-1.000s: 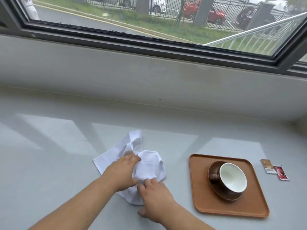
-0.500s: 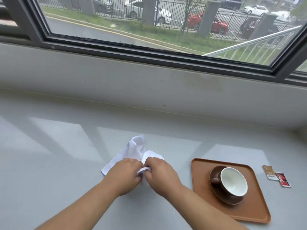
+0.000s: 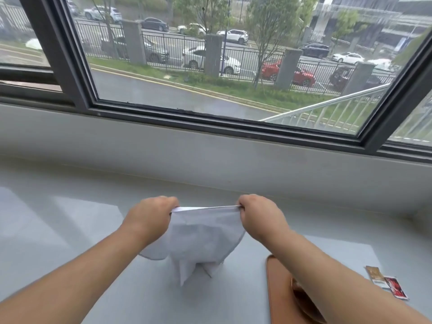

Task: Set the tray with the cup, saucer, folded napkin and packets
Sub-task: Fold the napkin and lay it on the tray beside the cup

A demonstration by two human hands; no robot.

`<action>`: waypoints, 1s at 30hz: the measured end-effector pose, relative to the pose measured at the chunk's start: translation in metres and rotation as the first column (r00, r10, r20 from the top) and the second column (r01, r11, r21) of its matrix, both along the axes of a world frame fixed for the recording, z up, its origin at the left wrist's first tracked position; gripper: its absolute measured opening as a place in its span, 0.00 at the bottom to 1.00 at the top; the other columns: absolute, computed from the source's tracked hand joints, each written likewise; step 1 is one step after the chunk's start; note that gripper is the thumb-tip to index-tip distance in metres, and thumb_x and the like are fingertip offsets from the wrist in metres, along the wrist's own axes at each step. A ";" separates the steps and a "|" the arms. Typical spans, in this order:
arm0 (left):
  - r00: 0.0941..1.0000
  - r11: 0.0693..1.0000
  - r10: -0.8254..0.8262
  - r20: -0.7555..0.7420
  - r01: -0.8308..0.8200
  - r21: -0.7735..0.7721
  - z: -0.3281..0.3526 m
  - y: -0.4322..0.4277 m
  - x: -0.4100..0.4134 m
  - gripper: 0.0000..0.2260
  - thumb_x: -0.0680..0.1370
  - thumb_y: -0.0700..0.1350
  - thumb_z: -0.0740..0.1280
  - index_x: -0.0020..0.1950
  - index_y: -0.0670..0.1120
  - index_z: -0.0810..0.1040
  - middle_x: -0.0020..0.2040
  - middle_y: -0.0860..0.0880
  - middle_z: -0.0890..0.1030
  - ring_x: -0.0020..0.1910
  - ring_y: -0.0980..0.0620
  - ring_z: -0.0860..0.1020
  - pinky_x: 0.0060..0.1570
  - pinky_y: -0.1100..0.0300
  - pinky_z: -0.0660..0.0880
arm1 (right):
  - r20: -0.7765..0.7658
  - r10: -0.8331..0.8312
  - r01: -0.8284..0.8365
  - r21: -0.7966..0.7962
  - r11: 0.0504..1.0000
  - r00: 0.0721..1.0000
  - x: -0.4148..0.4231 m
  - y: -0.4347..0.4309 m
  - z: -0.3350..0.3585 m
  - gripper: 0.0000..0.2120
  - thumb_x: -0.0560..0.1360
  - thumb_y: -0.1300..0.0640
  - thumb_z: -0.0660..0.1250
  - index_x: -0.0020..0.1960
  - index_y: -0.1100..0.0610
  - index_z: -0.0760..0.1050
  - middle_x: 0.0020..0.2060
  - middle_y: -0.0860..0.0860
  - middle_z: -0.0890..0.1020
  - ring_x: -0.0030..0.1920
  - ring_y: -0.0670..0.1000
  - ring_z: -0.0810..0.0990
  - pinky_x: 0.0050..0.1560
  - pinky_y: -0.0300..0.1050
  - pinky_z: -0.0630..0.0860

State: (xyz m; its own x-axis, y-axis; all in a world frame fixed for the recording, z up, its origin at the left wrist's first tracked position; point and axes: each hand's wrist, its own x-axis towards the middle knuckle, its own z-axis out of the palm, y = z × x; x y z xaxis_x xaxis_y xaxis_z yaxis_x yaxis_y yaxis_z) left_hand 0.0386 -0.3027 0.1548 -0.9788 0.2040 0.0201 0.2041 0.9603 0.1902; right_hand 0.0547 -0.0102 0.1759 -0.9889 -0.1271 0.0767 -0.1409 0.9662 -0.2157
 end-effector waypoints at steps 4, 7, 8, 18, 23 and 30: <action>0.998 0.993 0.056 0.036 -0.052 -0.104 0.015 -0.026 -0.017 0.10 0.80 0.44 0.59 0.53 0.55 0.77 0.50 0.52 0.83 0.49 0.44 0.80 0.46 0.51 0.79 | -0.048 -0.004 0.007 0.055 0.998 0.999 -0.014 0.021 0.029 0.10 0.77 0.59 0.61 0.51 0.50 0.80 0.49 0.51 0.83 0.51 0.58 0.81 0.46 0.49 0.76; 0.993 0.983 0.101 0.056 -0.091 -0.157 0.023 -0.043 -0.034 0.10 0.80 0.44 0.60 0.52 0.55 0.79 0.49 0.52 0.83 0.48 0.45 0.79 0.46 0.53 0.79 | -0.011 -0.040 0.041 0.120 0.992 0.999 -0.025 0.041 0.036 0.08 0.78 0.58 0.61 0.47 0.52 0.78 0.45 0.51 0.83 0.48 0.58 0.80 0.41 0.48 0.73; 0.992 0.980 0.113 0.064 -0.100 -0.174 0.024 -0.047 -0.039 0.09 0.79 0.44 0.61 0.52 0.55 0.79 0.49 0.53 0.83 0.48 0.46 0.79 0.44 0.54 0.78 | 0.022 -0.059 0.055 0.141 0.988 0.998 -0.028 0.045 0.035 0.08 0.78 0.57 0.61 0.46 0.53 0.78 0.44 0.51 0.82 0.47 0.59 0.80 0.41 0.49 0.75; 0.957 0.990 0.123 -0.263 -0.136 -0.033 0.097 -0.040 -0.099 0.09 0.83 0.51 0.63 0.54 0.51 0.82 0.55 0.44 0.85 0.52 0.36 0.82 0.49 0.47 0.77 | -0.244 -0.203 0.197 -0.051 0.979 0.948 -0.073 0.064 0.095 0.09 0.80 0.56 0.61 0.42 0.55 0.76 0.45 0.56 0.83 0.46 0.62 0.79 0.40 0.50 0.69; 0.851 0.988 0.139 -0.506 -0.083 0.131 0.173 -0.031 -0.102 0.09 0.81 0.53 0.69 0.50 0.49 0.84 0.48 0.40 0.86 0.46 0.33 0.82 0.41 0.48 0.73 | -0.421 -0.191 0.170 -0.086 0.982 0.887 -0.067 0.074 0.165 0.09 0.80 0.58 0.62 0.45 0.57 0.79 0.39 0.55 0.80 0.41 0.60 0.75 0.39 0.50 0.66; 0.777 0.992 0.036 -0.629 0.051 0.119 0.211 -0.026 -0.051 0.08 0.79 0.49 0.73 0.46 0.45 0.84 0.40 0.40 0.86 0.40 0.35 0.83 0.39 0.47 0.76 | -0.507 -0.141 0.109 -0.092 0.990 0.851 -0.021 0.089 0.189 0.08 0.81 0.58 0.64 0.44 0.58 0.77 0.39 0.54 0.79 0.41 0.58 0.74 0.39 0.50 0.68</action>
